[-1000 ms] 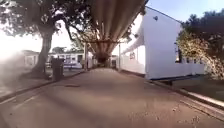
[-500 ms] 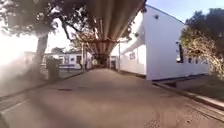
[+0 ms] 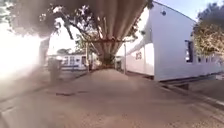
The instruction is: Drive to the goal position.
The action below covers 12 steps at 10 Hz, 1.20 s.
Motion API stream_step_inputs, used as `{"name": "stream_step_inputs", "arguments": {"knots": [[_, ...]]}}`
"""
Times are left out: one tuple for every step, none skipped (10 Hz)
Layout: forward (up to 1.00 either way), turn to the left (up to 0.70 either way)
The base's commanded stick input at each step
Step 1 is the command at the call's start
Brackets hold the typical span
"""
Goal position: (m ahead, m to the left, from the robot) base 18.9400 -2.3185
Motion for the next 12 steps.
{"name": "stream_step_inputs", "arguments": {"knots": [[0.7, 0.0], [0.7, 0.0], [0.7, 0.0], [0.7, 0.0], [0.7, 0.0], [0.7, 0.0], [0.7, 0.0], [0.7, 0.0], [0.7, 0.0], [0.7, 0.0], [0.7, 0.0], [0.7, 0.0]]}}
